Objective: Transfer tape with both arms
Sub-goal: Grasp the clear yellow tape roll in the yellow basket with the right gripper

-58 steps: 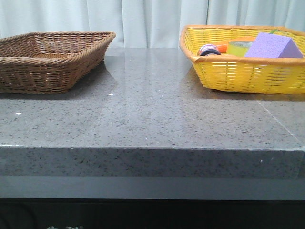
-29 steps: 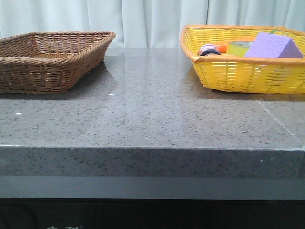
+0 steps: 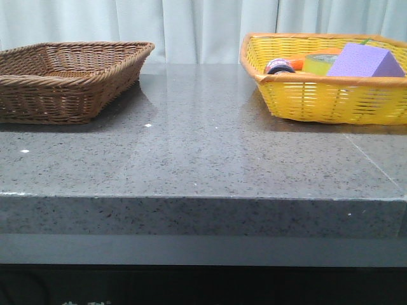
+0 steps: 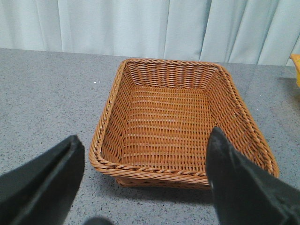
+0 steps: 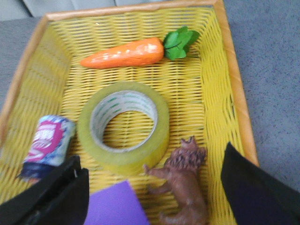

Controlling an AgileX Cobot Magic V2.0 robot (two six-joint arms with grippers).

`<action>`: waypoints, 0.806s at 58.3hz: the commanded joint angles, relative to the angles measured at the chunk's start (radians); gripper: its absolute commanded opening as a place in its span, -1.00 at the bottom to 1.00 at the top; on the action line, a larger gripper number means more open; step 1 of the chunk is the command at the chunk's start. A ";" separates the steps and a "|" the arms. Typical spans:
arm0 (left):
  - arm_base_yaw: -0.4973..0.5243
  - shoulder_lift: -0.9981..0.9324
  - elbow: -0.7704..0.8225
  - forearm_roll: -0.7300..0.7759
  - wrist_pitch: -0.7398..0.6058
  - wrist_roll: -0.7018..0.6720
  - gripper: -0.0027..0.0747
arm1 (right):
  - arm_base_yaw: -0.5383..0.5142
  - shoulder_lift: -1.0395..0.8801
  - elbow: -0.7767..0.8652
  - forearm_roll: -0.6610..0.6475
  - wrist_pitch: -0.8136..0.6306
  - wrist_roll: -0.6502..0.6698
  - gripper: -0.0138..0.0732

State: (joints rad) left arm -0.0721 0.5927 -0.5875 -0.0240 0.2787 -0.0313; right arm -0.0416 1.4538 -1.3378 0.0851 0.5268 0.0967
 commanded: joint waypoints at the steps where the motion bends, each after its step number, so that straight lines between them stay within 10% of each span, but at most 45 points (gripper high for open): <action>1: 0.001 0.002 -0.029 -0.002 -0.080 -0.010 0.31 | -0.013 0.058 -0.127 0.009 0.007 0.001 0.67; 40: 0.001 0.002 -0.029 -0.002 -0.080 -0.010 0.07 | -0.017 0.511 -0.514 0.018 0.166 0.001 0.67; 47: 0.001 0.002 -0.029 -0.002 -0.080 -0.010 0.07 | -0.017 0.516 -0.514 0.021 0.169 0.001 0.43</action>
State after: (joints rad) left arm -0.0721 0.5927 -0.5875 -0.0240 0.2787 -0.0313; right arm -0.0522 2.0285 -1.8131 0.0959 0.7359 0.0967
